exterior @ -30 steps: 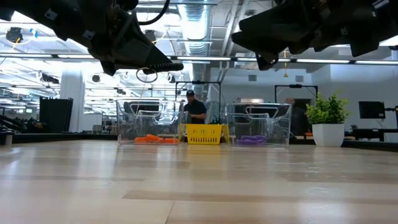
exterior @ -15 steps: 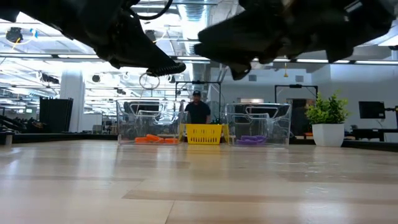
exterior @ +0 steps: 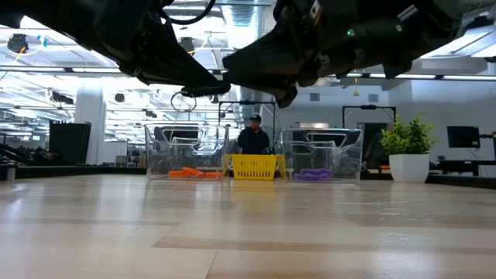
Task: Sort spring keychains
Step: Put the black spring keychain into the yellow bin
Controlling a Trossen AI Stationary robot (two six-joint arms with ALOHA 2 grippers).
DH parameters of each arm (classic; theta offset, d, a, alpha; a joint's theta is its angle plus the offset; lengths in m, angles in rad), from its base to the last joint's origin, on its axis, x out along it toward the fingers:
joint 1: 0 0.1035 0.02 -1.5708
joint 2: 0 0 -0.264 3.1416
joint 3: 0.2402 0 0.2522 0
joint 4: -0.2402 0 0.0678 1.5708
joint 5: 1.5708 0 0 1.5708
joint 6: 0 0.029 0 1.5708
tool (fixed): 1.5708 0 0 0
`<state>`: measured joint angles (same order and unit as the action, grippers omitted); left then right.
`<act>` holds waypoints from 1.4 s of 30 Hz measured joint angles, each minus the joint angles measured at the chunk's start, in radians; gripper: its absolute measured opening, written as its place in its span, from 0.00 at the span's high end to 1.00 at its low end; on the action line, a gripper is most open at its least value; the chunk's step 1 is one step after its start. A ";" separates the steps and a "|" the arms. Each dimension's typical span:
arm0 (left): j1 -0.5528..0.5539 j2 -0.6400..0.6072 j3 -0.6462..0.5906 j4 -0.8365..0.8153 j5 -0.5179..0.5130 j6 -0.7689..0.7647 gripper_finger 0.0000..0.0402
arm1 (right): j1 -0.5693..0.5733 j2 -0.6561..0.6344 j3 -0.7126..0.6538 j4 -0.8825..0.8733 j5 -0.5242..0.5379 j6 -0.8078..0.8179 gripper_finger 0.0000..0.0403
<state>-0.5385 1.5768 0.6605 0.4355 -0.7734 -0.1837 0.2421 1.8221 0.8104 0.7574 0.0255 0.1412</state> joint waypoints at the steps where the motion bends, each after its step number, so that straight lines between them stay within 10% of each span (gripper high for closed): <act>1: 0.000 0.000 0.000 0.000 0.000 0.000 0.94 | -0.005 0.000 0.000 -0.004 0.000 0.001 0.70; 42: 0.012 0.001 -0.001 0.052 0.029 0.023 0.94 | -0.088 -0.002 0.058 -0.104 -0.130 -0.071 0.71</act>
<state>-0.5269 1.5776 0.6594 0.4877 -0.7444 -0.1611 0.1543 1.8202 0.8682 0.6530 -0.1045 0.0699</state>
